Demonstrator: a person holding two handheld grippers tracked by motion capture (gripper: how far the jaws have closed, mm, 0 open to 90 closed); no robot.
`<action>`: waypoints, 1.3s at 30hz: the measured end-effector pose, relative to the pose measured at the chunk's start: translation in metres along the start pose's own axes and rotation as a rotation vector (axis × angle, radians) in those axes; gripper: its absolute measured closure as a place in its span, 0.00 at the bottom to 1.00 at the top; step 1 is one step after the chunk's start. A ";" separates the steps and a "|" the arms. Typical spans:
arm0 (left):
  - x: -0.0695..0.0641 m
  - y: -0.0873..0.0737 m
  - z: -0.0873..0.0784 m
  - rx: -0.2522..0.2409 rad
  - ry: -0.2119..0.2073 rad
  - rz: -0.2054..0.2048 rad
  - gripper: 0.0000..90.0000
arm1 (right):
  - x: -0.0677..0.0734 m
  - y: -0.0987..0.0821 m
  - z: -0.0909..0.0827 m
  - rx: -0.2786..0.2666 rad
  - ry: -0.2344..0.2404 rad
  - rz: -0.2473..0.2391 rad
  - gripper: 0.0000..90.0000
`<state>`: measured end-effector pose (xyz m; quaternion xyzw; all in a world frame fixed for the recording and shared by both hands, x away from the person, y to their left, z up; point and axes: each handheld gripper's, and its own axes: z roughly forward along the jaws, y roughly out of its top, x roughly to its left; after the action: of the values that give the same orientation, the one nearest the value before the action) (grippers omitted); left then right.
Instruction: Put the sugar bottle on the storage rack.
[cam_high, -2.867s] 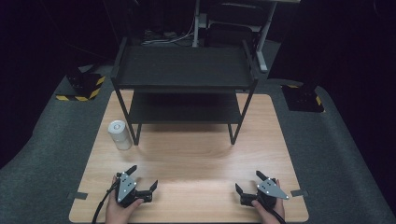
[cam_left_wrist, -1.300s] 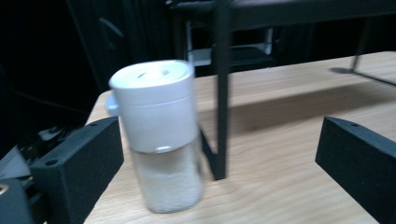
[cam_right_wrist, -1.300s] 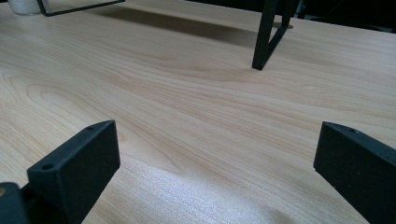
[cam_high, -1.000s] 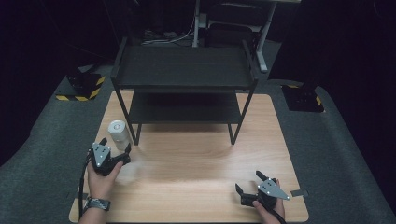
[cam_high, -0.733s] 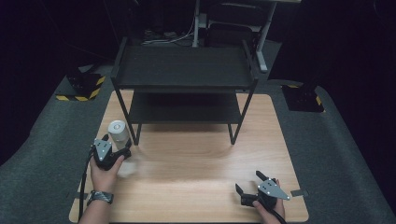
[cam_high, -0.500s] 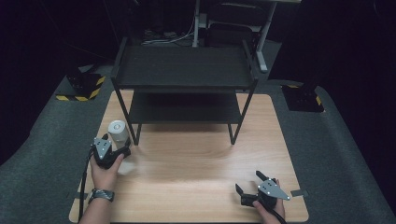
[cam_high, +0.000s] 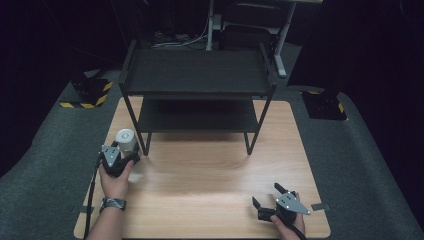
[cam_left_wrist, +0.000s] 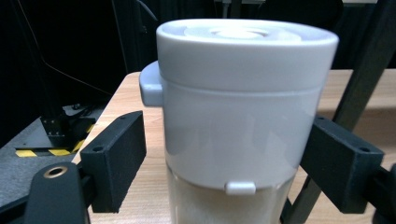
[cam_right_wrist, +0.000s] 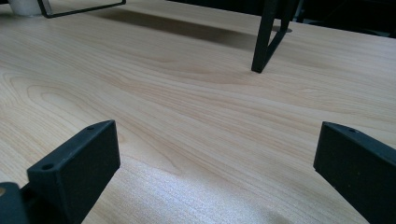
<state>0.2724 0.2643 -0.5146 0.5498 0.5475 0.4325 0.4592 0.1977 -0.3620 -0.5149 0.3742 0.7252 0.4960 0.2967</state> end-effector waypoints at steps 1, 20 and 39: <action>0.000 0.000 0.000 0.000 0.000 0.000 0.23 | 0.000 0.000 0.000 0.000 0.000 0.000 0.00; 0.000 -0.003 0.007 -0.025 -0.014 0.011 0.34 | 0.001 -0.001 0.000 -0.005 -0.002 -0.002 0.00; 0.007 0.002 -0.005 -0.031 -0.058 0.072 0.34 | 0.001 -0.001 0.000 -0.007 -0.001 -0.008 0.00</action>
<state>0.2679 0.2719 -0.5117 0.5743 0.5071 0.4411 0.4674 0.1967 -0.3621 -0.5160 0.3703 0.7249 0.4972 0.3004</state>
